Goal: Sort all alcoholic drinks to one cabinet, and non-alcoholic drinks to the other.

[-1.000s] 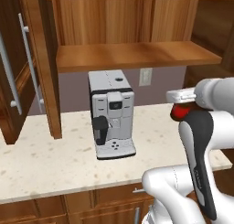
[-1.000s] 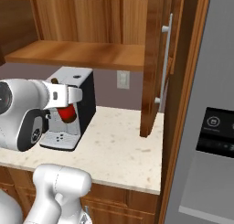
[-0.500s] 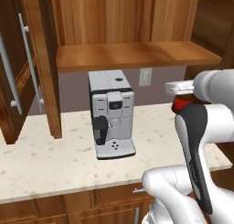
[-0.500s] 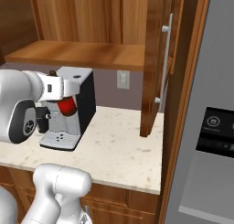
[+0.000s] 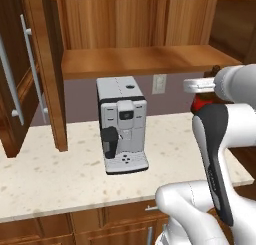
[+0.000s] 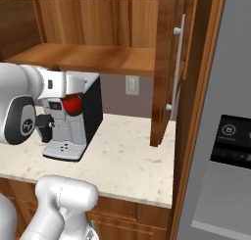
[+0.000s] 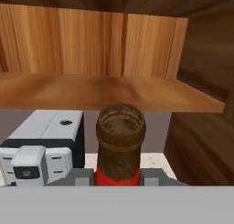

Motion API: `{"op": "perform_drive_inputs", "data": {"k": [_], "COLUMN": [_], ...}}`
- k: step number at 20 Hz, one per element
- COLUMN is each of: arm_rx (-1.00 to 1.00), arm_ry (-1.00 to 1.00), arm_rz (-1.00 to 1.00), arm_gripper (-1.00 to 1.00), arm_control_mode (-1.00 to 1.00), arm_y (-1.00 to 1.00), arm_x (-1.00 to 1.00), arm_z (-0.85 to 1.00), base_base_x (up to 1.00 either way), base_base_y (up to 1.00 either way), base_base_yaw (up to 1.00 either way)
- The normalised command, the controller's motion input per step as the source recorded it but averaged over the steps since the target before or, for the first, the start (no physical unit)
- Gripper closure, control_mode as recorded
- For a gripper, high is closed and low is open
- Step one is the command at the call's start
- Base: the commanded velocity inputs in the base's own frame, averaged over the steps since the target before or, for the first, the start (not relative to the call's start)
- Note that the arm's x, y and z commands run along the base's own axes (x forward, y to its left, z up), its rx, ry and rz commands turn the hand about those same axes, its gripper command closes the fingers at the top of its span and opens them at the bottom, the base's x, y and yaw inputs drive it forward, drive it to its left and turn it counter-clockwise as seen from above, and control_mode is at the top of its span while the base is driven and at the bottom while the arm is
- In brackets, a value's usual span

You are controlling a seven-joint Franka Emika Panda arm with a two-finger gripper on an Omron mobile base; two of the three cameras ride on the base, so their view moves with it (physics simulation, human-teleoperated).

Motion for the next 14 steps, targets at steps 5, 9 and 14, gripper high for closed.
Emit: {"op": "perform_drive_inputs", "data": {"k": [5,9,14], "arm_rx": [0.0,0.0,0.0], "arm_ry": [-0.07,-0.08,-0.05], "arm_rz": [0.0,0.0,0.0], "arm_gripper": [1.0,1.0,1.0], "arm_control_mode": [-1.0,-1.0,-1.0], "arm_y": [-0.08,-0.18,-0.18], "arm_x": [0.0,0.0,0.03], "arm_z": [0.19,0.2,0.19], "base_base_x": [0.0,0.0,0.0], "base_base_y": [0.0,0.0,0.0], "base_base_yaw": [0.0,0.0,0.0]}}
